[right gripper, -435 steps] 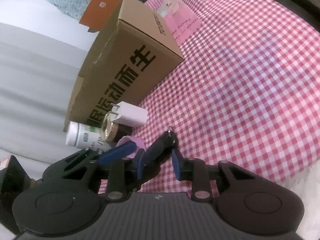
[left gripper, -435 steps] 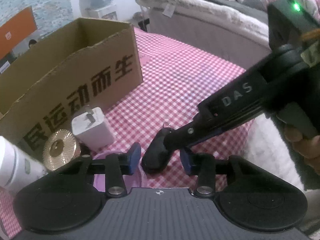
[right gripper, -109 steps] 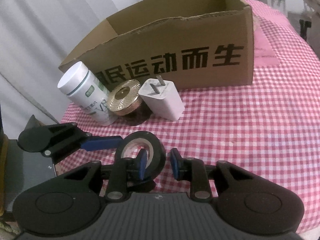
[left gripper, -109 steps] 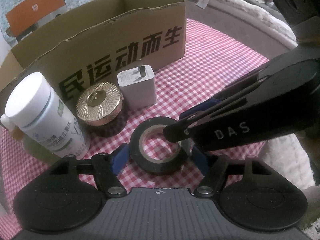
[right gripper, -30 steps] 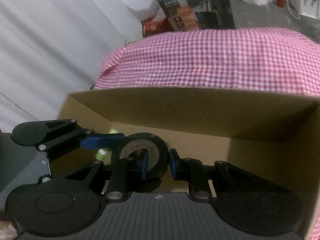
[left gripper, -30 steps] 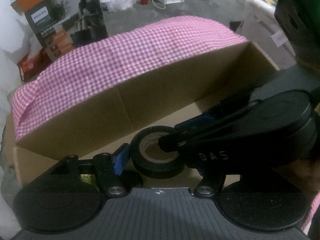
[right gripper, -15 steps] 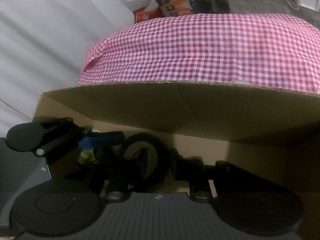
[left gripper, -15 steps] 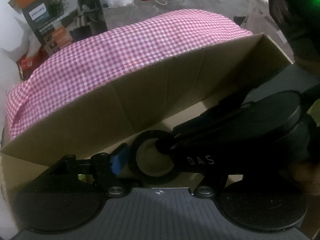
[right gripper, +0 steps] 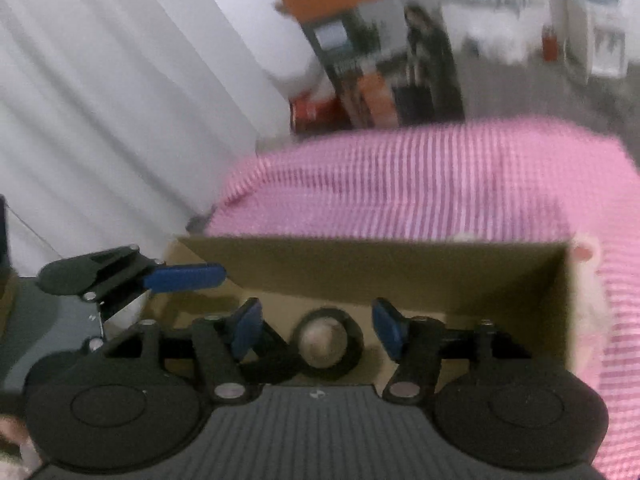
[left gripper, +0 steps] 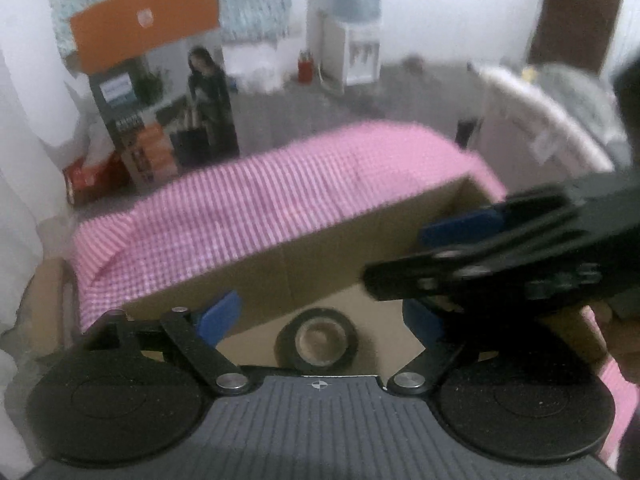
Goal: Organize rigid objects
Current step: 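Withdraw the right gripper from the box toward the white bottle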
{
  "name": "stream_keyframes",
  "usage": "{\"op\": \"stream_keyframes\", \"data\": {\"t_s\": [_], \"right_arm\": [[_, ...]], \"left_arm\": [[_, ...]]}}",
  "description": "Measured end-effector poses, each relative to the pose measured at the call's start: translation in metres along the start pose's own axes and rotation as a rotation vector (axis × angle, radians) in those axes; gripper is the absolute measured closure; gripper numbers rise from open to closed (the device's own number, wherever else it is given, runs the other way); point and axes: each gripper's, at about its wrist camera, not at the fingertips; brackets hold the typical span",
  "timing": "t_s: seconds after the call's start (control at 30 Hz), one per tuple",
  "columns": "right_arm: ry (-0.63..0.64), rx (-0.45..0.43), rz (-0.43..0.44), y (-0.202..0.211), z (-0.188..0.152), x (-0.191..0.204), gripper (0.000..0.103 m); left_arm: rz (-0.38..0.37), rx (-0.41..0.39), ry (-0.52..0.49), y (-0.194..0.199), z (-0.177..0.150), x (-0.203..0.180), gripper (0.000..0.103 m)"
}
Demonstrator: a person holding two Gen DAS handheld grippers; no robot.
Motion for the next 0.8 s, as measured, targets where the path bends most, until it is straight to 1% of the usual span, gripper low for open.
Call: {"op": "stream_keyframes", "data": {"t_s": [0.03, 0.1, 0.13, 0.27, 0.3, 0.43, 0.53, 0.63, 0.7, 0.8], "right_arm": [[0.009, -0.033, -0.009, 0.014, -0.001, 0.004, 0.031], [0.026, -0.1, -0.018, 0.04, -0.004, 0.014, 0.023], [0.033, -0.134, -0.024, 0.051, -0.005, 0.021, 0.022], [0.082, -0.254, -0.052, 0.104, -0.023, 0.045, 0.003], [0.1, -0.285, -0.067, 0.118, -0.029, 0.052, 0.0], [0.168, -0.363, -0.143, 0.156, -0.054, 0.077, 0.0], [0.206, -0.388, -0.181, 0.175, -0.075, 0.089, 0.0], [0.222, -0.371, -0.207, 0.18, -0.093, 0.096, 0.0], [0.223, -0.35, -0.207, 0.179, -0.106, 0.098, 0.0], [0.186, -0.323, -0.25, 0.171, -0.126, 0.102, 0.0]], "left_arm": [[-0.013, -0.024, 0.01, 0.012, 0.0, 0.001, 0.012], [-0.027, -0.064, 0.017, 0.032, -0.001, 0.001, 0.012], [-0.031, -0.087, 0.014, 0.043, -0.003, 0.001, 0.011], [-0.044, -0.186, -0.015, 0.086, -0.017, -0.005, 0.002], [-0.053, -0.205, -0.024, 0.096, -0.022, -0.006, 0.001], [-0.078, -0.259, -0.035, 0.127, -0.045, -0.007, 0.001], [-0.105, -0.287, -0.007, 0.143, -0.069, -0.004, 0.0], [-0.124, -0.307, 0.047, 0.149, -0.097, 0.002, 0.0], [-0.117, -0.317, 0.076, 0.149, -0.115, 0.006, 0.0], [-0.1, -0.317, 0.109, 0.143, -0.141, 0.01, 0.0]]}}
Point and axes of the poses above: each gripper's, at about its wrist camera, not at the fingertips, and y roughly against the way its jaws point, x to its left, z to its top, and after that the axes turned 13 degrees about y, right-handed
